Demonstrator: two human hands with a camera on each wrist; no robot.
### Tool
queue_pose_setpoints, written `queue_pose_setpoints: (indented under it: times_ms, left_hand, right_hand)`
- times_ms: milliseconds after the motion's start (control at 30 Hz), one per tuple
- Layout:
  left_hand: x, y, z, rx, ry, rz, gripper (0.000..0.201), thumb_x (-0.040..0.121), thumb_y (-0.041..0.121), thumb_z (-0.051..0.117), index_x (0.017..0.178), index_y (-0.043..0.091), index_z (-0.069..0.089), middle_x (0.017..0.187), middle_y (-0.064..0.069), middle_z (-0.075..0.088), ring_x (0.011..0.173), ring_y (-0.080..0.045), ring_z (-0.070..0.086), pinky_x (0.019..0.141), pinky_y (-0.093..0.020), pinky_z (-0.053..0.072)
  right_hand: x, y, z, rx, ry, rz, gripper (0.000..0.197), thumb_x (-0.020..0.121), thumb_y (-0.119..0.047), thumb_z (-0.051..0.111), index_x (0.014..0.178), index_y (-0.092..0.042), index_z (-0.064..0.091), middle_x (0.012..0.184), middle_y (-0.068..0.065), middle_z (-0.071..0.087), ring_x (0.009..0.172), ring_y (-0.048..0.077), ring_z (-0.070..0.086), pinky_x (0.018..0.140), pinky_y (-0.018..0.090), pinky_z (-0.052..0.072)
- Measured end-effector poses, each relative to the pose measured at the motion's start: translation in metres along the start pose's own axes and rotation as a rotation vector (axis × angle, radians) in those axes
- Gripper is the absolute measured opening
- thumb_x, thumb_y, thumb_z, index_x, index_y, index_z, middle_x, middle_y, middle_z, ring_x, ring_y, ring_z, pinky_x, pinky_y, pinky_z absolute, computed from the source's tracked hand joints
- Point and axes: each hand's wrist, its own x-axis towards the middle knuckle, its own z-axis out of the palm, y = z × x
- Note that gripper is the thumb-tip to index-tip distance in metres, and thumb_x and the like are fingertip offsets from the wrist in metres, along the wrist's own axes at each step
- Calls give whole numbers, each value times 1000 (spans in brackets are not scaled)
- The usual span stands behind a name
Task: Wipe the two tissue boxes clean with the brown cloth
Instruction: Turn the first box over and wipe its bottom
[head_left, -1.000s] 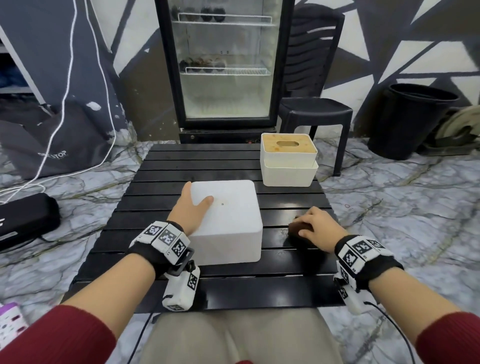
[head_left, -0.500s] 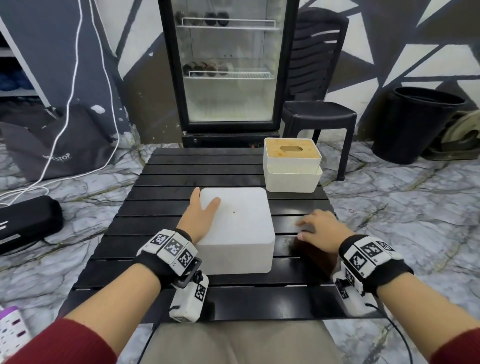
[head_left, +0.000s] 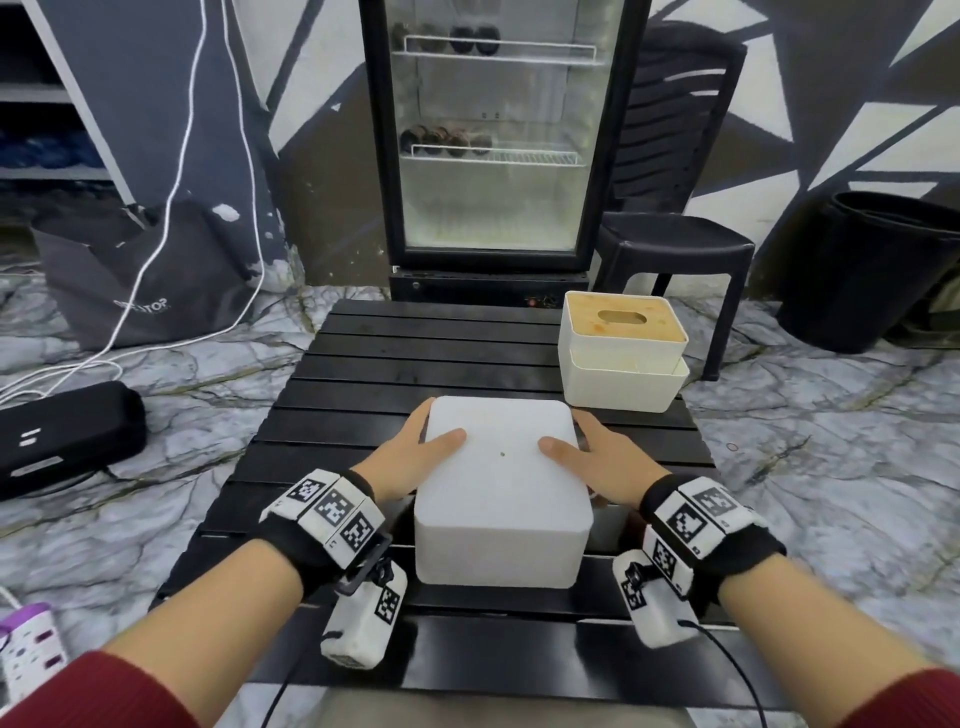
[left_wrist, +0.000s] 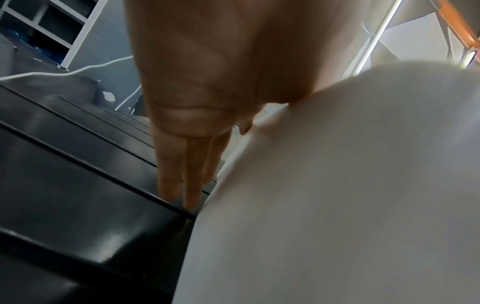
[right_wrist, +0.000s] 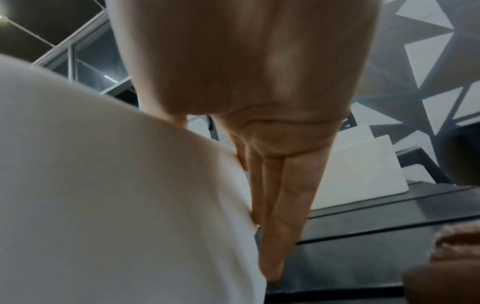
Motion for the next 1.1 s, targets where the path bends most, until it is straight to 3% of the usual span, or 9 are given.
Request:
queue_pose_setpoints:
  times_ms: [133, 200, 333, 467, 600, 700, 800, 1000, 1100]
  left_hand:
    - [2, 0, 2, -67, -28, 28, 37, 96, 23, 51, 129, 29, 35, 116, 11, 57, 99, -3, 59, 77, -18, 50]
    - [1, 2, 1, -81, -21, 38, 40, 96, 24, 52, 132, 30, 34, 114, 14, 57, 96, -3, 59, 79, -17, 49]
    - [-7, 16, -5, -120, 45, 119, 44, 92, 22, 58, 128, 37, 36, 123, 8, 55, 100, -7, 61, 69, -17, 53]
    - [-11, 36, -15, -149, 114, 255, 47, 86, 14, 66, 118, 40, 42, 116, 2, 56, 102, -13, 58, 63, -14, 51]
    - [-14, 46, -25, -89, 74, 354, 54, 78, -1, 71, 109, 35, 46, 117, 3, 56, 95, -7, 62, 64, -16, 52]
    - [-16, 43, -27, -29, 29, 365, 58, 73, -10, 72, 106, 31, 47, 117, 7, 54, 98, -3, 61, 67, -20, 55]
    - [-15, 35, -28, -43, 24, 356, 59, 70, -13, 73, 103, 29, 50, 116, 5, 51, 97, -2, 61, 70, -19, 54]
    - [-12, 25, -32, -54, -2, 328, 60, 69, -15, 72, 104, 30, 53, 120, 2, 49, 101, -9, 62, 73, -20, 54]
    - [-12, 21, -31, -74, -20, 333, 62, 69, -17, 71, 107, 28, 52, 121, 4, 48, 101, -8, 61, 76, -19, 53]
  right_hand:
    - [4, 2, 3, 68, 19, 14, 68, 81, -59, 50, 137, -27, 26, 119, 0, 57, 105, 22, 56, 89, 41, 49]
    - [4, 0, 3, 80, 34, 3, 70, 80, -58, 54, 135, -24, 28, 121, -2, 54, 108, 19, 54, 90, 38, 48]
    - [2, -13, -7, 189, 128, -125, 68, 77, -44, 67, 131, -27, 29, 116, -8, 51, 100, 13, 53, 78, 28, 47]
    - [-5, -28, -20, 260, 236, -282, 68, 69, -31, 76, 117, -44, 30, 103, -23, 48, 91, -4, 49, 64, 14, 41]
    - [-9, -32, -20, 327, 304, -336, 66, 64, -18, 80, 105, -40, 33, 103, -12, 47, 88, 10, 56, 55, 13, 47]
    - [-11, -30, -12, 280, 319, -348, 60, 67, -13, 77, 102, -38, 36, 108, -2, 46, 92, 23, 56, 69, 30, 54]
    - [-14, -26, -2, 232, 310, -361, 61, 68, -12, 75, 101, -49, 39, 116, 1, 45, 98, 27, 54, 84, 45, 51]
    - [-14, -19, 9, 214, 337, -369, 62, 69, -17, 75, 103, -54, 40, 117, -1, 45, 94, 21, 53, 82, 34, 50]
    - [-15, -16, 13, 185, 345, -377, 64, 69, -18, 75, 102, -57, 37, 116, -5, 42, 99, 17, 49, 88, 37, 48]
